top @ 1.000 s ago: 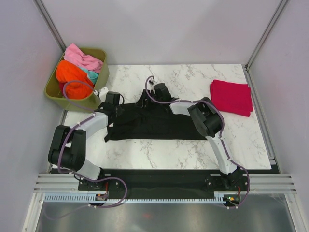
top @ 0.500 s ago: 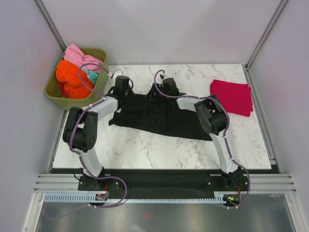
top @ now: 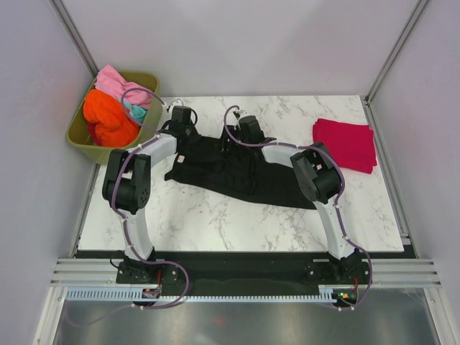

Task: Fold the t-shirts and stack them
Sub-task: Fold the tshirt

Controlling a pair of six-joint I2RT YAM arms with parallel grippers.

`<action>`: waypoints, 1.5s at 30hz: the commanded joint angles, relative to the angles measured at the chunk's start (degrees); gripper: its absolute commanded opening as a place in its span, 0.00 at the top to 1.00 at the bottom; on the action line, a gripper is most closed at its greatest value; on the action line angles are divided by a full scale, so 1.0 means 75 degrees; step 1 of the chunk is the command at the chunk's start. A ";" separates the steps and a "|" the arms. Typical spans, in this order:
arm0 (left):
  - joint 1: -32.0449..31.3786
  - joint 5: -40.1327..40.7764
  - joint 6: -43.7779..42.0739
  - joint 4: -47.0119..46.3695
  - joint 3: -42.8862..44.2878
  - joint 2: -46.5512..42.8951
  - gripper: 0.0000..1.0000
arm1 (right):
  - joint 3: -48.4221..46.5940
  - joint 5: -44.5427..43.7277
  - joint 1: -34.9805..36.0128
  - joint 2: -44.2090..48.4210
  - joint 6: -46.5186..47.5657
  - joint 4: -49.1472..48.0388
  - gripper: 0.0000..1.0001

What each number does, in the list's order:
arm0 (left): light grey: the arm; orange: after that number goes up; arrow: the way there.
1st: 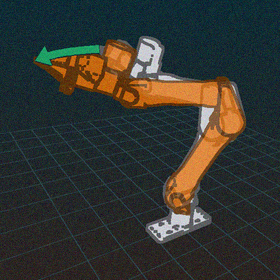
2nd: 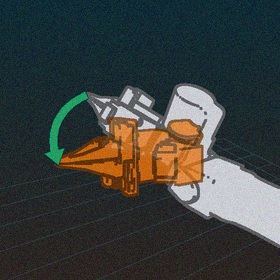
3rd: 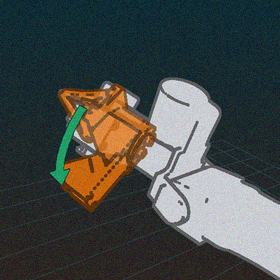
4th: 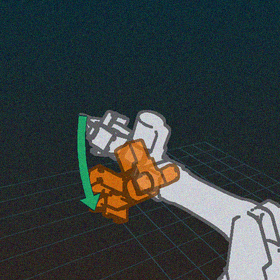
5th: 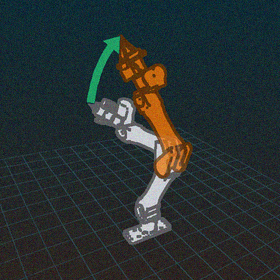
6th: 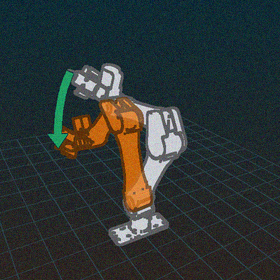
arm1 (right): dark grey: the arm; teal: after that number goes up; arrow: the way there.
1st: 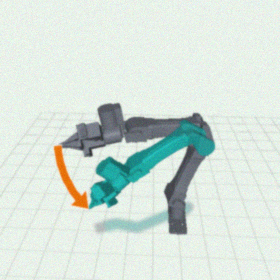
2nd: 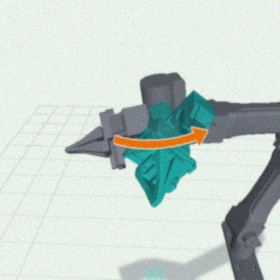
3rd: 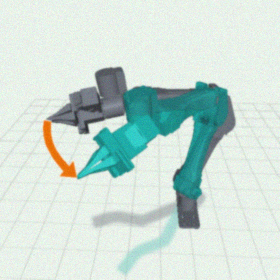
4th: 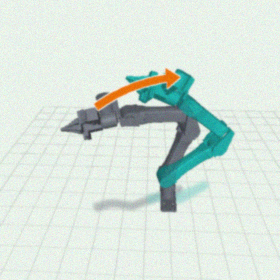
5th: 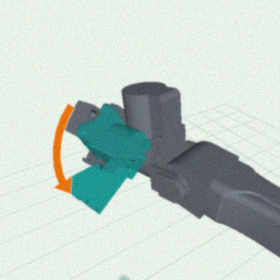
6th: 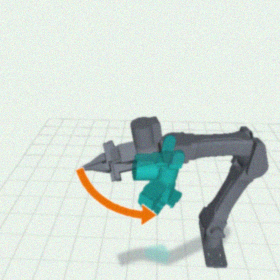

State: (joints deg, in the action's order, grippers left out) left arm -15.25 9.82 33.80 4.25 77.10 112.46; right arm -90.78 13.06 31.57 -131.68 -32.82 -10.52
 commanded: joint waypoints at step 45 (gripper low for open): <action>0.0626 -0.0841 0.0509 0.1730 0.1333 0.1247 0.85 | -0.2262 -0.2304 0.1099 -0.0455 0.2348 0.1860 0.48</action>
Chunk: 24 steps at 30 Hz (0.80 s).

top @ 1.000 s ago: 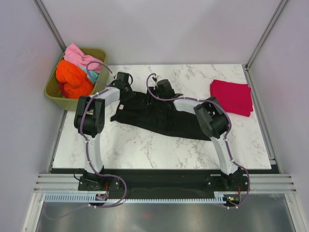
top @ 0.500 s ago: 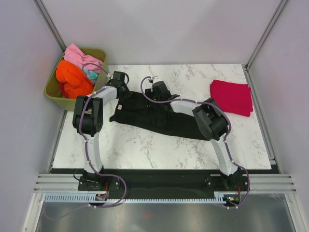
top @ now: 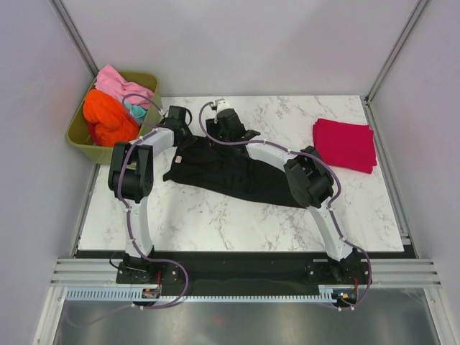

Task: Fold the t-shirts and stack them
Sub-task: Fold the tshirt

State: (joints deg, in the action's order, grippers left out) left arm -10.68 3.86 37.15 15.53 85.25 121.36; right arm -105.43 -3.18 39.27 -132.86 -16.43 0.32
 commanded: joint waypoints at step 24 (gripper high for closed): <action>0.0017 -0.0010 0.0004 0.0238 0.0258 0.0061 0.84 | -0.0697 -0.0361 0.0284 -0.0719 0.0350 0.1024 0.73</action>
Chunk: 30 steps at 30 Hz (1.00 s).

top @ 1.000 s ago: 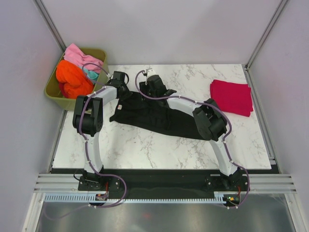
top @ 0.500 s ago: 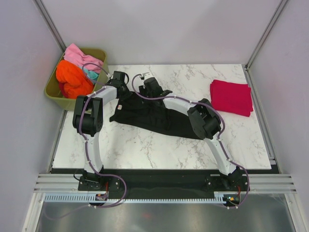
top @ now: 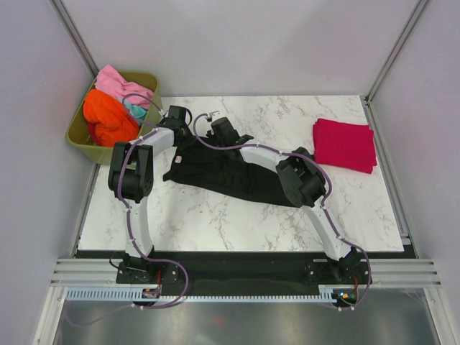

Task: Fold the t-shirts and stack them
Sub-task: Fold the tshirt

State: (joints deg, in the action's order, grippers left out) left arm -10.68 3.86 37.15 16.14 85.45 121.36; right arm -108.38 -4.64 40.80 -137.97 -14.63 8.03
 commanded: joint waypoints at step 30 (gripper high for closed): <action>0.0041 0.0376 -0.0113 0.0402 0.0407 0.0248 0.83 | 0.4371 -0.0365 0.0794 0.3454 -0.0228 -0.2126 0.92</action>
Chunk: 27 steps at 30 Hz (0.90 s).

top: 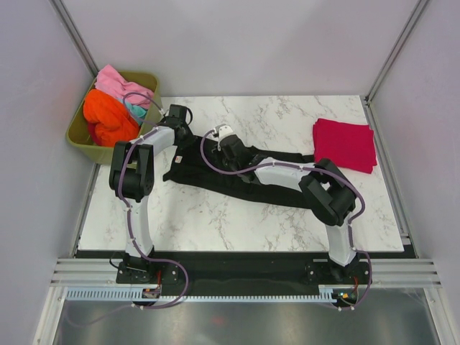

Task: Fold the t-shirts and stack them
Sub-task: Fold the tshirt

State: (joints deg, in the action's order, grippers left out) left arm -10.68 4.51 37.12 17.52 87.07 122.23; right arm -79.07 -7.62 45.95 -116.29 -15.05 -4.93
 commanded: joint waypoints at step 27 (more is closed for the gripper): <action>0.0123 -0.0121 0.0007 0.0207 0.0133 0.0155 0.82 | -0.1387 0.3498 -0.1028 -0.1860 -0.2186 -0.2610 0.41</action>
State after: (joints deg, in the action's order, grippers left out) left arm -10.52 4.12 37.15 17.52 87.07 122.23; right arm -87.18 10.83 40.73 -126.82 -24.60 -17.89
